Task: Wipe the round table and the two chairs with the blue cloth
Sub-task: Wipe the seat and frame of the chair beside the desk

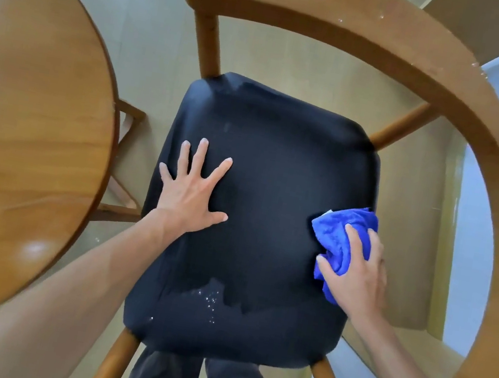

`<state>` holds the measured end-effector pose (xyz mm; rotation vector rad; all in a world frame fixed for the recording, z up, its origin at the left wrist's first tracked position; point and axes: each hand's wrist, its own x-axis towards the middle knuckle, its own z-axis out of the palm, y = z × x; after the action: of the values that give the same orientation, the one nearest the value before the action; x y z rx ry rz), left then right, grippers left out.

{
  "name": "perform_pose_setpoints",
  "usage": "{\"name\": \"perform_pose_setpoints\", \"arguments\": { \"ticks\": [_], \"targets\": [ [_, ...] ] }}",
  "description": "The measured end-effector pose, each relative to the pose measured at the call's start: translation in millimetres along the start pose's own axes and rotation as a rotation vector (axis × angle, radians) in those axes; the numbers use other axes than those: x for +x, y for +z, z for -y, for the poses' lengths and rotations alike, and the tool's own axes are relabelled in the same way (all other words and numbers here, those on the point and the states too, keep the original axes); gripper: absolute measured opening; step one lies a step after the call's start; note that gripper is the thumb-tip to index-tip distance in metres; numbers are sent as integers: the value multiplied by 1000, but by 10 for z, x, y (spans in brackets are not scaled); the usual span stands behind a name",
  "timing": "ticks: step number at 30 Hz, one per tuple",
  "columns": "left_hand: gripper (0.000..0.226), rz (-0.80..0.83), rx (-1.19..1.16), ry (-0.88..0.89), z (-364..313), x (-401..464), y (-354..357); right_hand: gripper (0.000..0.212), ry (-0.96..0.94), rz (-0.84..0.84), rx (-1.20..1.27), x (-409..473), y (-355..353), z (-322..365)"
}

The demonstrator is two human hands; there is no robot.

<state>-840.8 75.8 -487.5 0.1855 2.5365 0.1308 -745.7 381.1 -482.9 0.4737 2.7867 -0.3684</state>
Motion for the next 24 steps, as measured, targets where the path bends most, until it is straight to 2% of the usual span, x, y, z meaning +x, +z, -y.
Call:
{"name": "perform_pose_setpoints", "arguments": {
  "ticks": [5,7,10,14,17,19,21,24],
  "targets": [
    [96,22,-81,-26,189,-376,220,60,198,-108,85,-171,131,375],
    [89,13,-125,-13,263,-378,234,57,147,-114,84,-427,259,674],
    [84,29,-160,-11,293,-331,211,54,-189,-27,17,-1045,496,1125],
    [85,59,-161,-38,276,-323,210,62,-837,239,-205,-1686,774,1375],
    [84,60,-167,-52,253,-320,192,49,-1179,282,-243,-1451,650,1095],
    [84,57,-174,-52,247,-323,197,42,-1307,278,-271,-1140,428,710],
    [83,47,-169,-48,248,-326,214,43,-1257,264,-287,-773,130,214],
    [83,39,-157,-46,233,-327,239,79,-913,301,-322,-414,-214,-188]
  ]
}}
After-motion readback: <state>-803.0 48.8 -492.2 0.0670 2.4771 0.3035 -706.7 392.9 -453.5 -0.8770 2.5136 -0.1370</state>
